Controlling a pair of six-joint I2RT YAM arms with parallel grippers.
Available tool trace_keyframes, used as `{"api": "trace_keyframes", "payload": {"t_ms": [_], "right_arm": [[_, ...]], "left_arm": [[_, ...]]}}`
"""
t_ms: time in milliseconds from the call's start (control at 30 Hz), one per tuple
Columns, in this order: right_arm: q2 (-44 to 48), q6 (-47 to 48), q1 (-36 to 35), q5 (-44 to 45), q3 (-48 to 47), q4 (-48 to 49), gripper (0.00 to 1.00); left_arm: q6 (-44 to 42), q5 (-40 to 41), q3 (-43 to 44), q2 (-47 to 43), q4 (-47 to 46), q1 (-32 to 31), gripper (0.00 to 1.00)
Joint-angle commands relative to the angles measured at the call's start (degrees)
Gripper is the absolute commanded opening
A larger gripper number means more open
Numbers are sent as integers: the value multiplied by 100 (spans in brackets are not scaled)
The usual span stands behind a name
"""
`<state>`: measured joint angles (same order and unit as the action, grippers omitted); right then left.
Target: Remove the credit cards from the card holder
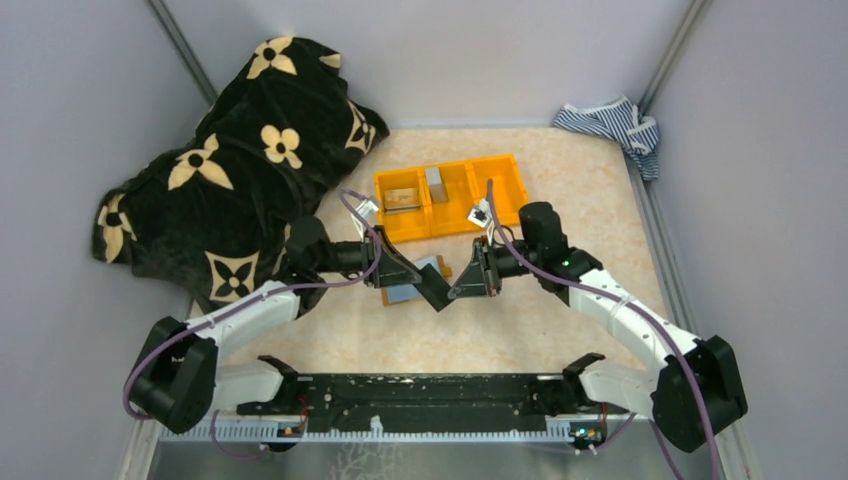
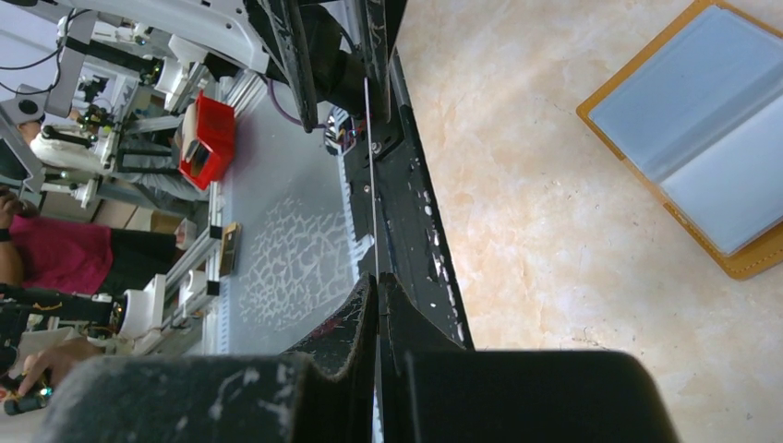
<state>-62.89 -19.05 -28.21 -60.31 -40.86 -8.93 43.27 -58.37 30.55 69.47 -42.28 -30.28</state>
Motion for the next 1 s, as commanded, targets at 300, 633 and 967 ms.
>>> {"api": "trace_keyframes", "payload": {"t_ms": [300, 633, 967], "right_arm": [[-53, 121, 56, -159, -256, 204, 0], [-19, 128, 66, -129, -172, 219, 0], [591, 140, 329, 1931, -207, -103, 45]], "left_arm": [[-847, -115, 369, -17, 1106, -314, 1], [-792, 42, 382, 24, 981, -332, 0], [-513, 1361, 1083, 752, 1078, -320, 0]]}}
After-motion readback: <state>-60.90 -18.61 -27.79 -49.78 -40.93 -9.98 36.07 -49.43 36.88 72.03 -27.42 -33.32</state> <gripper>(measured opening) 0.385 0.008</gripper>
